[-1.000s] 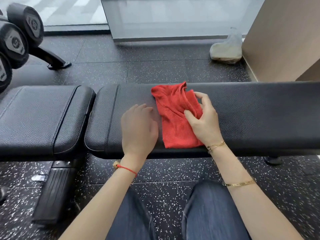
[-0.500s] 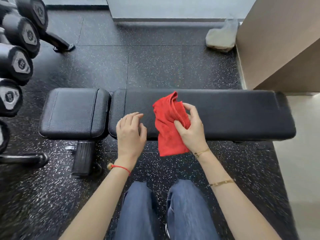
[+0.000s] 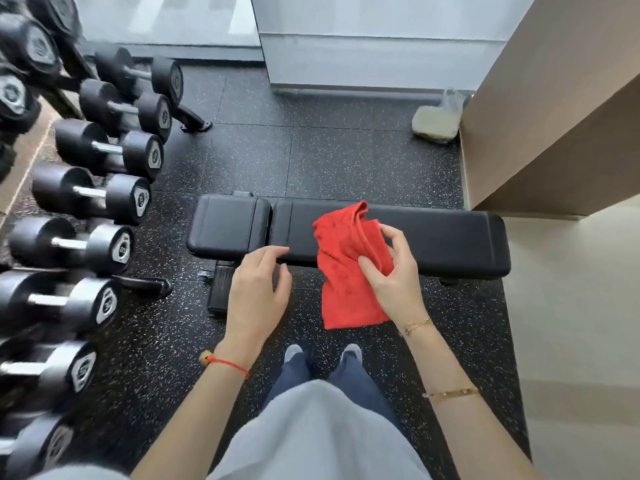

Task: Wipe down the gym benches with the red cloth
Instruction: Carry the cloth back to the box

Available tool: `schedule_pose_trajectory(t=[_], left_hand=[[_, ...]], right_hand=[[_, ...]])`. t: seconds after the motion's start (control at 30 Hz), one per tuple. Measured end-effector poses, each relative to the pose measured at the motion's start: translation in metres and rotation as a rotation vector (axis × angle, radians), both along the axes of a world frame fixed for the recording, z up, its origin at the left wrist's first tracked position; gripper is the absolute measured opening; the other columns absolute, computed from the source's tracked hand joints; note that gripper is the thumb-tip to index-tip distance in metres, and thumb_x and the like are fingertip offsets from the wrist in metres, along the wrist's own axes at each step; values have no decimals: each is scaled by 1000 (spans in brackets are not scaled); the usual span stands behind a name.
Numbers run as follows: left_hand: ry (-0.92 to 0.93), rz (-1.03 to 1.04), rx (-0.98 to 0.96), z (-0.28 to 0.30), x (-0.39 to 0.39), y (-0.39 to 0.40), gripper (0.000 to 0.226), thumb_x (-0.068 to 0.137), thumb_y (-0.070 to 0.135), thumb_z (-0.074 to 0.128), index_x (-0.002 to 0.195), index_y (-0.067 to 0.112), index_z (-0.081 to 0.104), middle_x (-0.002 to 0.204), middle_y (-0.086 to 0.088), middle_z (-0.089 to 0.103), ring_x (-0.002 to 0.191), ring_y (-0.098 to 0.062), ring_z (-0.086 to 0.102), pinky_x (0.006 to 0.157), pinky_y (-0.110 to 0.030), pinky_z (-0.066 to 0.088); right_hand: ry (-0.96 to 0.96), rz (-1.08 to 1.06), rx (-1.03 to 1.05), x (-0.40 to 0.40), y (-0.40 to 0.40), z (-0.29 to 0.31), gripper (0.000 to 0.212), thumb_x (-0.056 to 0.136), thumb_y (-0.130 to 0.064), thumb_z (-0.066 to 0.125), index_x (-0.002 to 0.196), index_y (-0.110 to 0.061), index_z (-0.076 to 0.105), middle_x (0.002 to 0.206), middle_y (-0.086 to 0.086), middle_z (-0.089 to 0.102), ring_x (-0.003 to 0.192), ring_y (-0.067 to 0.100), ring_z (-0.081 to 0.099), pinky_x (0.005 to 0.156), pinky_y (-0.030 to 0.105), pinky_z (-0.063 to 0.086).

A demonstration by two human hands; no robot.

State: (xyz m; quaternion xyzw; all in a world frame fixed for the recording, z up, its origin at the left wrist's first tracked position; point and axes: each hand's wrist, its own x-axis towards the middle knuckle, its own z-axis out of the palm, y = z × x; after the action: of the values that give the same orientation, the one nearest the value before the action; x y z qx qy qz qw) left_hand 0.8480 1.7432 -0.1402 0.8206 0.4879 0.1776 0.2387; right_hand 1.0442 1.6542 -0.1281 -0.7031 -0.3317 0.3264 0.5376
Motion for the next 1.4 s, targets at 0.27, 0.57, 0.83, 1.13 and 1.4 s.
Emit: schedule_pose_trajectory(t=[0.27,0.57,0.83,1.13,1.4], left_hand=[[-9,98,-19,47,-36,-43,27,94,15,54,119,15,63,118,0,65,112,-20,58,98,-38,46],[-66,391,-18,62,-83,-102,24,96,17,53,115,15,66,115,1,68,107,-19,62,96,-37,49],[-102,798,-2,69,-144,-169,24,97,19,52,115,19,67,117,5,67,109,-14,61,96,-31,46],[-106,1224,29,67,-221,-270,25,97,20,50,115,19,68,118,5,68,110,-13,61,95,-22,41],[-75,1497,41,72,-308,-401,27,99,26,45,115,21,66,115,5,67,106,-13,61,91,-26,46]], right_hand=[[1,51,67,-25,-30,50,44,83,4,64,120,-17,52,103,-14,66,91,-2,65,83,11,47],[0,277,72,-46,-38,60,43,83,3,64,120,-17,53,106,-10,67,96,1,65,89,17,49],[-4,610,79,-105,-23,59,44,82,4,65,118,-19,55,106,-9,67,95,1,64,88,15,48],[-9,1084,108,-228,-31,67,42,80,-6,65,117,-22,54,107,-7,65,93,1,63,84,12,46],[12,1354,129,-368,-105,66,44,82,-1,65,119,-21,55,109,-6,65,97,5,64,86,18,48]])
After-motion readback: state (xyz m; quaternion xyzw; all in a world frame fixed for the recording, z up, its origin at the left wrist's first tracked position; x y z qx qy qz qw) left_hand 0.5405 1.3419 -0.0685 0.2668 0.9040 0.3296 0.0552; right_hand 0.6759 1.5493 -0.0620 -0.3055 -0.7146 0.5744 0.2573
